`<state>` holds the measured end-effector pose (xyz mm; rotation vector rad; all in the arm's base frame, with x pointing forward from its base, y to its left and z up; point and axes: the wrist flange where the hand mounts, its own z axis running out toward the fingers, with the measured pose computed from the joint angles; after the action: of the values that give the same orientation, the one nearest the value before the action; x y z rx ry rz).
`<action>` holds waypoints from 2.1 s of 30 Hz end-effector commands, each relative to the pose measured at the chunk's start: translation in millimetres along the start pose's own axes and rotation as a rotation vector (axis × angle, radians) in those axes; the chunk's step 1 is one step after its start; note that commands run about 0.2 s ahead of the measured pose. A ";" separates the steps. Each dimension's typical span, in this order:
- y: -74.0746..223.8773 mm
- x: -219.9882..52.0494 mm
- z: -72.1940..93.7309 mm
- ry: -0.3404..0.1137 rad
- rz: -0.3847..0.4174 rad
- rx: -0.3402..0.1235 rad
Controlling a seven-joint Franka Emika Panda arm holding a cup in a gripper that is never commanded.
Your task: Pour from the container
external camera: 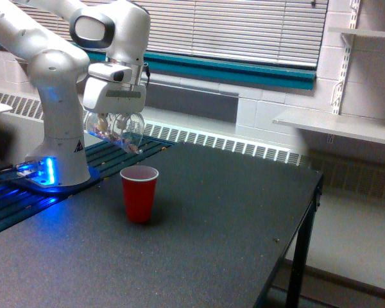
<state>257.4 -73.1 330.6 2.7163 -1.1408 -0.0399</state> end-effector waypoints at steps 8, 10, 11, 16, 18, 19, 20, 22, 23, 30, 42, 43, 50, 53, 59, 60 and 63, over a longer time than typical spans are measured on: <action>-18.6 -28.6 15.1 -0.019 -0.036 -0.062; -20.9 -31.1 15.7 -0.018 -0.045 -0.068; -22.1 -32.5 15.8 -0.018 -0.050 -0.071; -27.4 -39.6 16.2 -0.017 -0.079 -0.086; -26.2 -39.9 16.6 -0.018 -0.076 -0.093; -25.5 -40.0 17.0 -0.020 -0.074 -0.096; -24.7 -40.1 17.2 -0.020 -0.074 -0.102; -23.5 -40.9 17.2 -0.020 -0.076 -0.112; -22.9 -41.2 17.2 -0.021 -0.077 -0.115; -16.9 -40.4 15.9 -0.016 -0.066 -0.135; -9.9 -38.3 14.9 -0.005 -0.053 -0.152; -10.5 -38.6 15.0 -0.005 -0.058 -0.151; -14.5 -40.5 17.4 -0.009 -0.073 -0.145; -16.0 -41.1 18.2 -0.008 -0.076 -0.142; -17.8 -41.6 18.4 -0.004 -0.075 -0.136; -18.0 -41.7 18.4 -0.004 -0.076 -0.135; -18.7 -41.9 18.2 -0.002 -0.073 -0.131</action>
<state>249.1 -40.3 318.5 2.6700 -1.0183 -0.1296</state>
